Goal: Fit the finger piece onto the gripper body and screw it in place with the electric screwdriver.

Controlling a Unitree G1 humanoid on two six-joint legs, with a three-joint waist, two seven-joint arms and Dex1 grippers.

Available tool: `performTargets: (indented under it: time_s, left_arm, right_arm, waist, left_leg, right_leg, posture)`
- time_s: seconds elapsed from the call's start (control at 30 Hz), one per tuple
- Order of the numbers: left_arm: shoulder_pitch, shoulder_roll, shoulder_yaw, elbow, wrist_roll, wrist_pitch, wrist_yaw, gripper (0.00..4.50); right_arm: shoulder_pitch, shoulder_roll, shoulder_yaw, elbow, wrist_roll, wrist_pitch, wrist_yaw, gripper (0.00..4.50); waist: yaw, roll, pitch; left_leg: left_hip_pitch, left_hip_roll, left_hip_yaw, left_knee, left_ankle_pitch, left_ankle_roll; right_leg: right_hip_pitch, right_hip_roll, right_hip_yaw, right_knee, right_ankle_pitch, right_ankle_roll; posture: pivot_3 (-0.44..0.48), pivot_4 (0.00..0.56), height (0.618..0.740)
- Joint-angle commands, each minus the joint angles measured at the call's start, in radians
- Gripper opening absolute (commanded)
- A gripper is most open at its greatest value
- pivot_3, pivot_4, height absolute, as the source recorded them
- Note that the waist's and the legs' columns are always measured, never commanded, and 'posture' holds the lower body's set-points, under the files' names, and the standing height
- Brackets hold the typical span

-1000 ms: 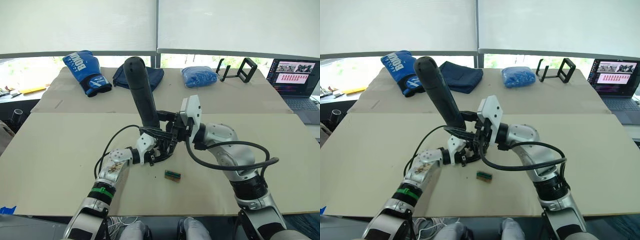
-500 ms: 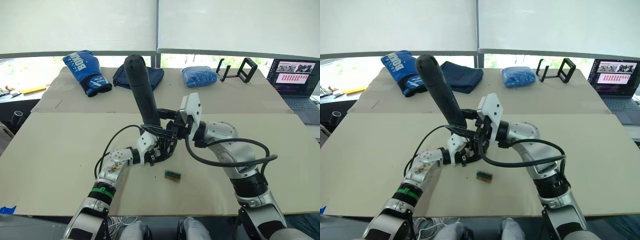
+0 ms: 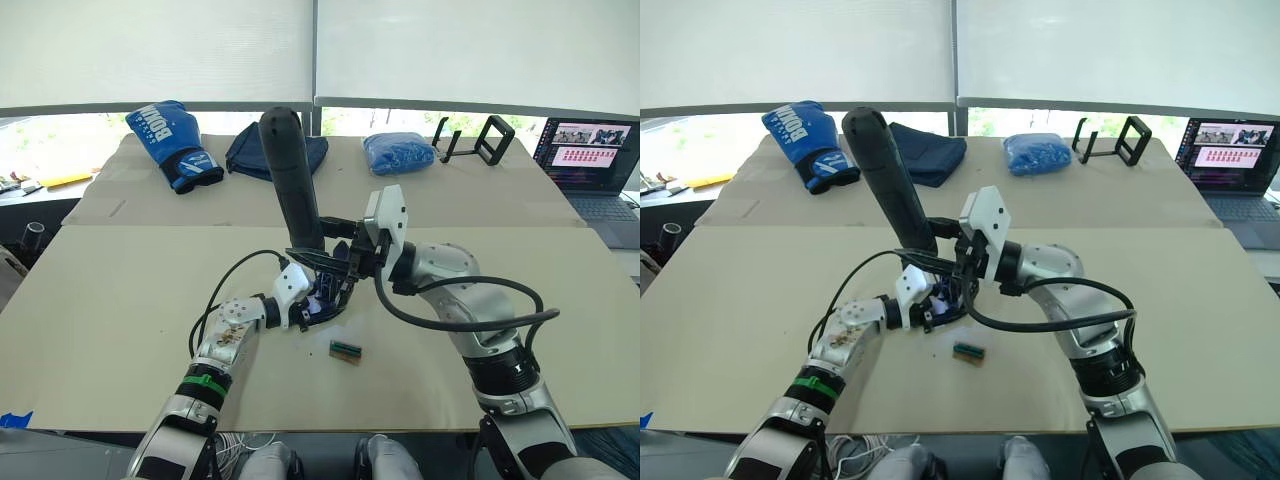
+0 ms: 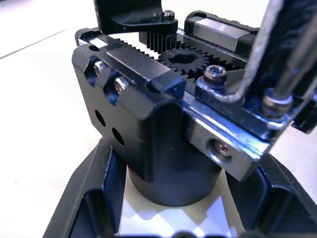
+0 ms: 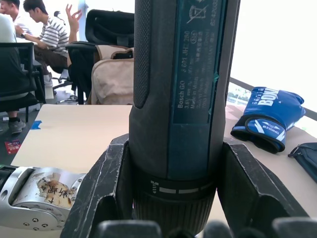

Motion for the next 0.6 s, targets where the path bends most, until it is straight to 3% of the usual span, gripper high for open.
performTargets:
  time_s: [0.03,0.6]
  left_arm:
    - [0.022,-0.001,-0.019,-0.006,0.001,0.015,-0.017,2.31]
    - [-0.006,-0.004,-0.014,0.057,0.031,0.001,0.027,2.31]
  right_arm:
    - [0.034,-0.034,0.006,0.059,-0.037,0.059,-0.008,1.93]
    - [-0.126,-0.054,-0.16,-0.14,0.183,0.161,0.0,1.93]
  waist:
    - [0.0,0.0,0.0]
    - [0.007,-0.001,0.003]
  left_leg:
    - [0.0,0.0,0.0,0.0,0.0,0.0]
    - [-0.011,-0.001,-0.002,0.001,0.0,0.0]
  right_leg:
    - [0.0,0.0,0.0,0.0,0.0,0.0]
    - [-0.006,-0.001,-0.004,-0.001,0.001,0.0]
  posture:
    - [0.0,0.15,0.74]
    - [0.0,0.15,0.74]
